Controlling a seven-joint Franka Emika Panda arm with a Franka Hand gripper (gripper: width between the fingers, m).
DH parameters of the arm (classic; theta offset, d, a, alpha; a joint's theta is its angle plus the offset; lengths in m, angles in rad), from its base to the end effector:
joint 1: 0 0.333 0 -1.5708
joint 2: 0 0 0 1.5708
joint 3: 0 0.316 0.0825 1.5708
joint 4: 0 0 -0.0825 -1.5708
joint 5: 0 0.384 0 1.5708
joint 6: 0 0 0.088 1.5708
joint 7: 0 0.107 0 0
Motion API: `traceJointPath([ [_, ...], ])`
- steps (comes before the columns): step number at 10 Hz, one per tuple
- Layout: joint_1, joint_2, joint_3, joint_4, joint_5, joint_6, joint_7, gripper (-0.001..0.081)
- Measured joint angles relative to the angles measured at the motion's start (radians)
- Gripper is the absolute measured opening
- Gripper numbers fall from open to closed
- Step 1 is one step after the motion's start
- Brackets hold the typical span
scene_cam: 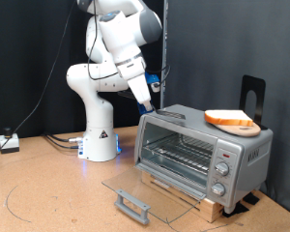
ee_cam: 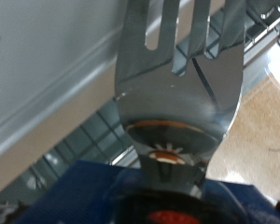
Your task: Make a piece of toast with the oven
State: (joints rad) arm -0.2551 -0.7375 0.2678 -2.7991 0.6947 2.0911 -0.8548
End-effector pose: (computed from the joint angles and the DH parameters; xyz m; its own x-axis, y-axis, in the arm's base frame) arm 0.3261 0.0275 0.4071 0.8770 0.3820 0.2915 0.4623 -0.8363 -0.2948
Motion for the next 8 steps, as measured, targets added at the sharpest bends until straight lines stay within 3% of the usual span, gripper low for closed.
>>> traceJointPath([
  [5,0.024,0.081,0.118,0.019,0.108,0.094,0.029,0.0461],
  [8,0.049,0.092,0.136,0.037,0.181,0.1,0.018,0.0461],
])
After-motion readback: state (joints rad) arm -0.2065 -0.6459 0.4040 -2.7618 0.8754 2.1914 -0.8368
